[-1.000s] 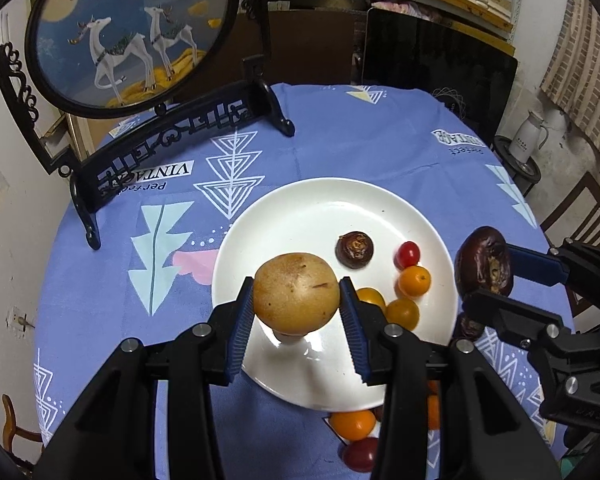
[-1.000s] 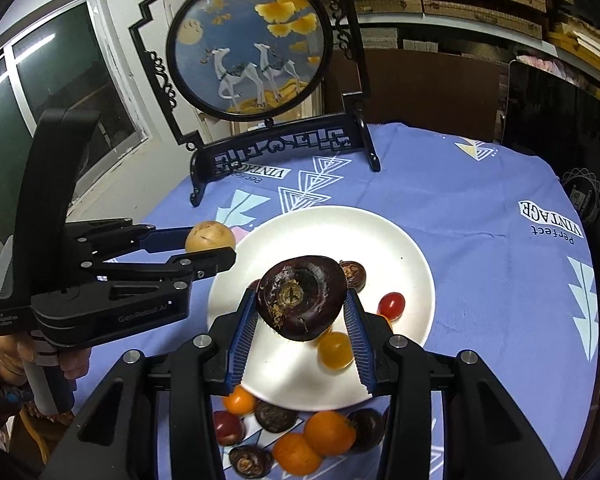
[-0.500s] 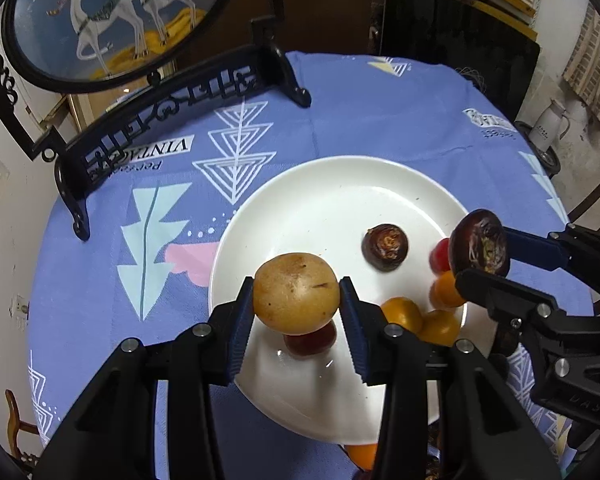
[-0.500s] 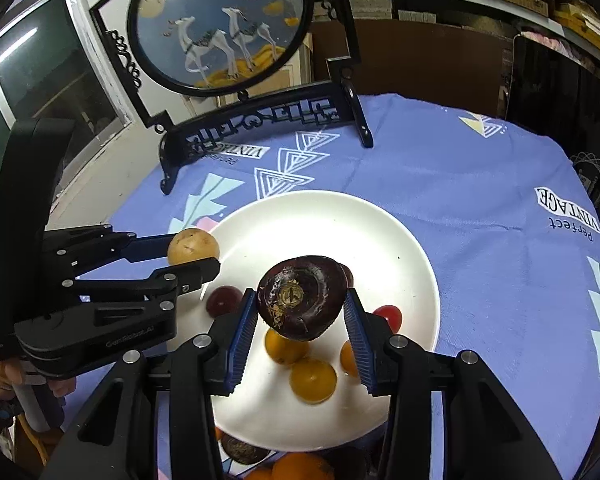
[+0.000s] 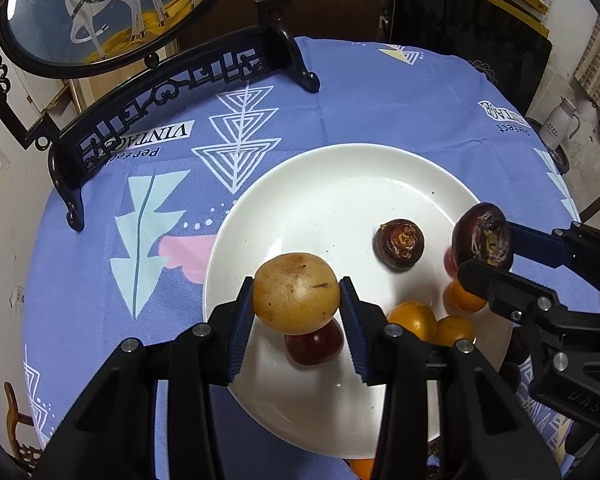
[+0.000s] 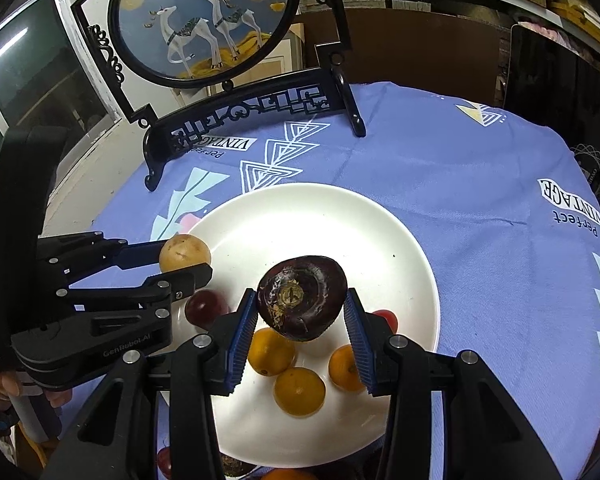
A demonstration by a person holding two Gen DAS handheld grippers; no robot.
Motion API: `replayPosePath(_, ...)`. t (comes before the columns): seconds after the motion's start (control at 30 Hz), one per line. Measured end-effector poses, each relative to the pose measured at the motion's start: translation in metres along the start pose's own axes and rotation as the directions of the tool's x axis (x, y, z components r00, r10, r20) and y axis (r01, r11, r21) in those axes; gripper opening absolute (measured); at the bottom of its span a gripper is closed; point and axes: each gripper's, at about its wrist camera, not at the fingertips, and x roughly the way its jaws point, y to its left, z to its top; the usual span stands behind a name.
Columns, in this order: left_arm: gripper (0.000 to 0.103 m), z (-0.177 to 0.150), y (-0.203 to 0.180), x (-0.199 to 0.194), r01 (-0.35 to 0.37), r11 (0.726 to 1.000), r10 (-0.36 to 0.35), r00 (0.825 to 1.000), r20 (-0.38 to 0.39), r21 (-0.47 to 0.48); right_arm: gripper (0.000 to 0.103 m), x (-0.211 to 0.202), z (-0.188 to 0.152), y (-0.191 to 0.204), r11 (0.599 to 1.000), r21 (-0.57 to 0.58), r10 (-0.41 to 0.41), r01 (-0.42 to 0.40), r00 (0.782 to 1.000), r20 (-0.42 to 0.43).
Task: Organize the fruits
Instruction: 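Carry both fruits over the white plate and open both grippers to release, then grasp another dark brown fruit with the right gripper while the left grasps a dark red plum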
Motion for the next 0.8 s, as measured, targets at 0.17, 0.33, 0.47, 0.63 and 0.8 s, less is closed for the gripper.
replayPosePath(0.17,0.041,0.001,0.001,0.004,-0.008,1.0,0.008,1.0,-0.01,-0.007,0.045,0.004,0.002,0.001,1.0,-0.003,-0.005,0.005,1.0,-0.008)
replayPosePath(0.33,0.054,0.002,0.006,0.008,0.003,0.999,-0.004,1.0,-0.024,-0.039,0.052,0.007,0.002,-0.003,1.0,0.015,-0.003,0.003,1.0,-0.019)
replayPosePath(0.47,0.061,0.004,0.01,-0.005,0.009,0.999,-0.008,1.0,0.02,-0.048,0.058,-0.002,-0.001,-0.007,1.0,0.028,-0.01,0.01,1.0,0.007)
replayPosePath(0.63,0.065,-0.004,0.015,-0.02,0.011,0.999,-0.009,0.999,0.043,-0.041,0.058,-0.022,-0.011,-0.009,0.999,0.043,0.0,-0.001,1.0,0.021)
replayPosePath(0.8,0.07,-0.028,0.019,-0.039,0.013,1.0,-0.012,0.998,0.06,-0.02,0.058,-0.054,-0.051,0.002,0.999,0.01,0.052,-0.052,0.999,0.014)
